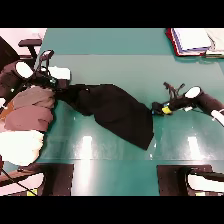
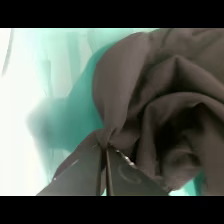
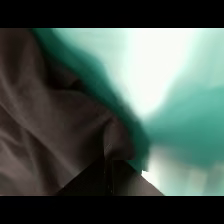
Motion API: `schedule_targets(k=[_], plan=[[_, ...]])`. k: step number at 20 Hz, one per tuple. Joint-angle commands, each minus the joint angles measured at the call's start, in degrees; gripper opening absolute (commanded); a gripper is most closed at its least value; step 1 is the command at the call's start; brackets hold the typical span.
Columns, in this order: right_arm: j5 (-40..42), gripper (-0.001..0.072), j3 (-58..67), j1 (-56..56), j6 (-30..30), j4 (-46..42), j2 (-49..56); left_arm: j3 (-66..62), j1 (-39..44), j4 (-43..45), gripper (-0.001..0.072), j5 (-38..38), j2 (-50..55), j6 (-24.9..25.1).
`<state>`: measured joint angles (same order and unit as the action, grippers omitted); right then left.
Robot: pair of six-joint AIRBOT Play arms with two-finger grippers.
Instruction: Fold the shirts.
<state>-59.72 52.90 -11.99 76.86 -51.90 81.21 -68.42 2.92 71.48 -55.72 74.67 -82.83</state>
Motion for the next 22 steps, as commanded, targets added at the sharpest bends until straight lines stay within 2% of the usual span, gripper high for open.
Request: schedule_targets(k=[1,4,9,14,18,22], plan=[[-1.49,0.0016,9.66,1.6,-1.38,0.7,-2.32,-4.09,0.02,2.27,0.0021,0.07,-3.61,-1.36],[-4.31,0.0016,20.76,6.69,-1.36,0.72,-12.22,-15.76,0.02,5.31,0.0022,0.37,-10.82,-1.33],[-7.23,0.0016,37.38,12.63,-1.36,0.74,-27.96,-38.16,0.02,4.55,0.0022,0.7,-21.16,-1.36],[-13.18,0.0015,47.82,17.9,-0.17,0.72,-36.5,-53.27,0.02,4.37,0.0021,2.21,-27.04,-1.4],[-18.95,0.0015,53.18,26.71,2.4,0.92,-38.1,-56.33,0.02,4.26,0.002,9.77,-28.74,-1.38],[-29.57,0.0015,52.35,32.54,9.18,0.85,-35.8,-54.51,0.02,3.17,0.0019,8.52,-24.5,-2.71]])
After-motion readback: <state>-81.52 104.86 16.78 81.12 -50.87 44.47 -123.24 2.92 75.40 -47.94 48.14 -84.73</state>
